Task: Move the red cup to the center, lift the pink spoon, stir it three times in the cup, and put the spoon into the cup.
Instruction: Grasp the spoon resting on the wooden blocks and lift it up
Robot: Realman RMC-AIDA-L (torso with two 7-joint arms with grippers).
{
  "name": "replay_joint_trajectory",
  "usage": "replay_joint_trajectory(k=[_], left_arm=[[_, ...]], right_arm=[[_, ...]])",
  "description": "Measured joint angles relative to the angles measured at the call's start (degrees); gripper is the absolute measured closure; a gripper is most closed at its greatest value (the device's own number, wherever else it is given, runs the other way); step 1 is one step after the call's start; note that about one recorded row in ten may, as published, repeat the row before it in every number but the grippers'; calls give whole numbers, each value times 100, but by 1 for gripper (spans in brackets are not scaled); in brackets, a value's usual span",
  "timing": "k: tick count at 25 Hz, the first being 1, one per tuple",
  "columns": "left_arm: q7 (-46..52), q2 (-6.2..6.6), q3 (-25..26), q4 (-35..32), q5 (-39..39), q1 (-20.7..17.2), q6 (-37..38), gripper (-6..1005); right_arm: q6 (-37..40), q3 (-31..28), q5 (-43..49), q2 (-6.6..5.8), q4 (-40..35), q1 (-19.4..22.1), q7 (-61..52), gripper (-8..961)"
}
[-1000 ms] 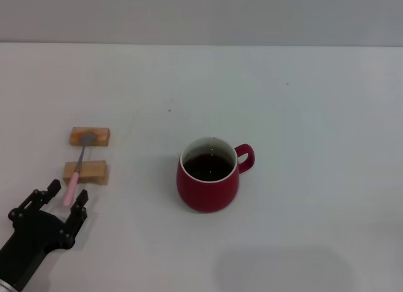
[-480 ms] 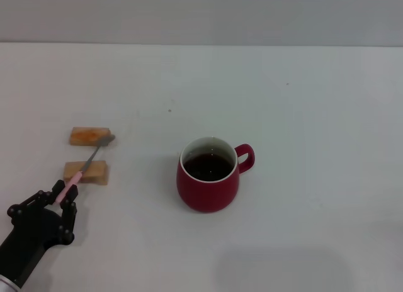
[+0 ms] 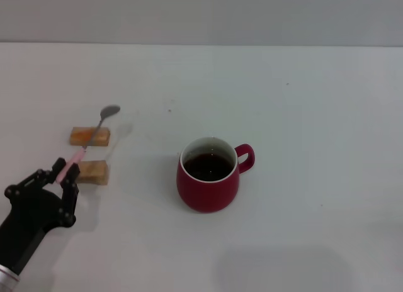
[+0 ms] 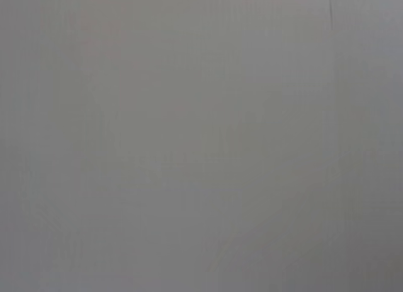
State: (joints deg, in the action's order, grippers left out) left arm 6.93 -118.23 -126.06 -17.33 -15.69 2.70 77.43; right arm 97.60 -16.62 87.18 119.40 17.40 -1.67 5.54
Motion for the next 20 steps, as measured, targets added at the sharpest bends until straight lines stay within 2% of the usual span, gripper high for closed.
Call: replay_joint_trajectory(k=[9,16,20], left_arm=[[267,105,-29,-100,173,279,53,822],[632,294,142,-33,248,769,-155,822],[755,470,416,-152,319,1076,-422,822]], right_arm=[[54,1,0,4,35,5,31,262],[61,1,-2,6,35,10,31,263],[63,1,-2,8,42,10,31,263]])
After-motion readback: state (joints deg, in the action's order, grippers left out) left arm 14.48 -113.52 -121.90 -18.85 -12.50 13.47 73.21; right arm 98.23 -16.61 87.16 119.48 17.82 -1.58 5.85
